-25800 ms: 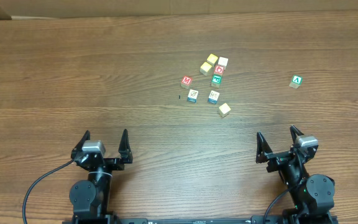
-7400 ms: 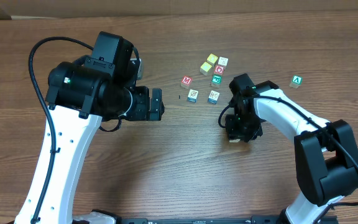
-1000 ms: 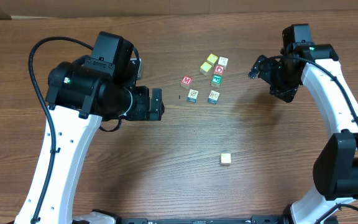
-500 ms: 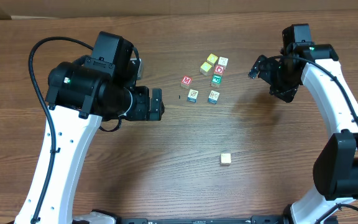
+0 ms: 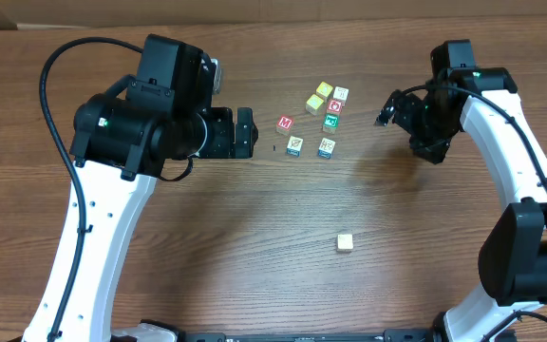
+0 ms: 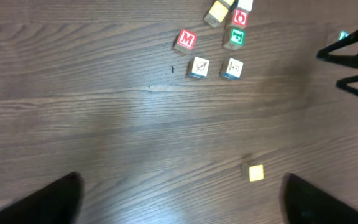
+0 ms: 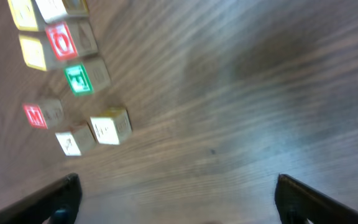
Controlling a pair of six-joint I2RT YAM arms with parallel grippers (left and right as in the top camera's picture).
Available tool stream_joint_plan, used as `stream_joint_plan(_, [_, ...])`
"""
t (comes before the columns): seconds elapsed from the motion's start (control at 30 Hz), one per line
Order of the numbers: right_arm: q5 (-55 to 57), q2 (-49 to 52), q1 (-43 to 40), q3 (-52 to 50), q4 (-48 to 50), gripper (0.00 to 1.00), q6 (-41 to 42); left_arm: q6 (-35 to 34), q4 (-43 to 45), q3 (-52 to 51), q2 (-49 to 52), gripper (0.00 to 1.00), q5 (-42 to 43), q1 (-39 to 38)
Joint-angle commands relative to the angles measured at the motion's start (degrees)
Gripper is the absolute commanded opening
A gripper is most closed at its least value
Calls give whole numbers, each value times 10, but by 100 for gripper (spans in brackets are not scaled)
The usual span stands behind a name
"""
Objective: Flip 3 blocks
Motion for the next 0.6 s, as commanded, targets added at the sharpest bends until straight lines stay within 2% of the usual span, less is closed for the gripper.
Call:
stream_joint_plan(0.0, [-24,-12,-1,-4,-11,67,0,-4,-4,-2,14,72,-5,-13])
stream_joint_plan(0.07, [-19,-12,9,-5,-14,41,0,-6,-3,-2,28,51,-10,-18])
stream_joint_plan(0.1, [-15,-12,15,-5,-16,34,0,-6,-3,-2,39,40,-14,-19])
stream_joint_plan(0.17, [-2,-12,31,-5,-20,31,0,-5,-2,-2,63,39,-23,-20])
stream_joint_plan(0.2, [5,-12,41,-5,-22,33,0,-4,-2,-2,81,47,-32,-20])
stream_joint_plan(0.23, [7,-12,47,-5,-23,35,0,-3,0,-2,95,52,-38,-20])
stream_joint_plan(0.4, [9,-12,84,-8,-19,52,0,23,29,-2,181,56,-47,-20])
stream_joint_plan(0.47, [10,-12,97,-9,-11,63,0,23,51,-2,214,56,-46,-20])
stream_joint_plan(0.57, [10,-12,116,-9,8,68,1,31,85,-2,258,55,-42,-20])
